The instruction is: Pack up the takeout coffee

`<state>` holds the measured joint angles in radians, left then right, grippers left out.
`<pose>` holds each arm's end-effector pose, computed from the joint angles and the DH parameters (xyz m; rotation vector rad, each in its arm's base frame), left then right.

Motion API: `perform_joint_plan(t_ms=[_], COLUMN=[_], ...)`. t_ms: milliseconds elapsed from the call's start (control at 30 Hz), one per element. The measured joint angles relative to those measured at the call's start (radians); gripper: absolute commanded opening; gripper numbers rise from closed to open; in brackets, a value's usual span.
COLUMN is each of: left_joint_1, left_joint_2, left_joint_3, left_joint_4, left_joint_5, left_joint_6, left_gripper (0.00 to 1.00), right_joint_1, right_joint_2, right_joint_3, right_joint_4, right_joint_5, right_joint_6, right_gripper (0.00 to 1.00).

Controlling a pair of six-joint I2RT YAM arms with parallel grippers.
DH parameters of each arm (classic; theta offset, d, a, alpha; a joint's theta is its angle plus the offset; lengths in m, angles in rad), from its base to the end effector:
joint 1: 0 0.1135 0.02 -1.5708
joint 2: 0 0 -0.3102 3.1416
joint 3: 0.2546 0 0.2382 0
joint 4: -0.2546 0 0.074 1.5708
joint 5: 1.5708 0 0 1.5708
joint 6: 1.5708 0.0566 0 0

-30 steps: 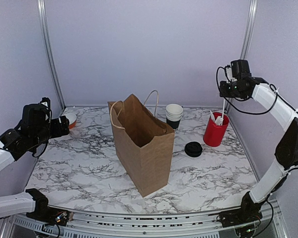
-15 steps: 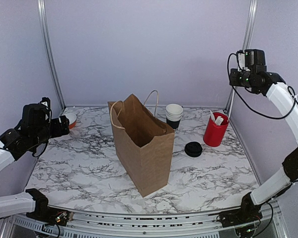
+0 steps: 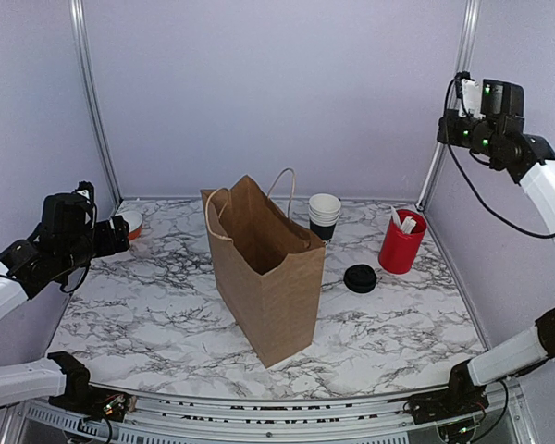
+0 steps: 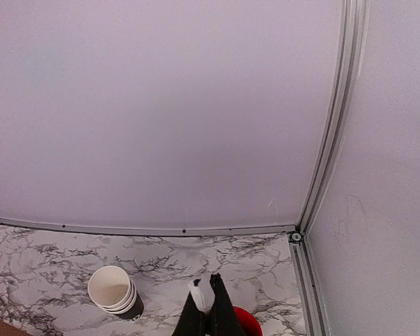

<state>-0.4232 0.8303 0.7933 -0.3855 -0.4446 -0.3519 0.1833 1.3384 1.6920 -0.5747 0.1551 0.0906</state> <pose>0.1535 -0.0424 0.3426 -0.2132 1.9389 -0.0679 0.2679 0.0408 0.5230 0.0282 1.7893 0.0576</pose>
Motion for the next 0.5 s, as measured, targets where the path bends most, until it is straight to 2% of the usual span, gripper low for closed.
perform_joint_plan(t_ms=[233,500], left_joint_1=[0.001,0.004], left_joint_2=[0.001,0.001], left_joint_3=[0.0,0.0], left_joint_4=[0.0,0.0], left_joint_5=[0.0,0.003], left_joint_6=[0.0,0.0], left_gripper=[0.99,0.99], right_joint_1=[0.044,0.263], right_joint_2=[-0.065,-0.072], right_joint_3=[0.0,0.032], right_joint_4=[0.056,0.115], right_joint_5=[-0.155,-0.2], right_joint_6=[0.058,0.071], right_gripper=[0.0,0.0])
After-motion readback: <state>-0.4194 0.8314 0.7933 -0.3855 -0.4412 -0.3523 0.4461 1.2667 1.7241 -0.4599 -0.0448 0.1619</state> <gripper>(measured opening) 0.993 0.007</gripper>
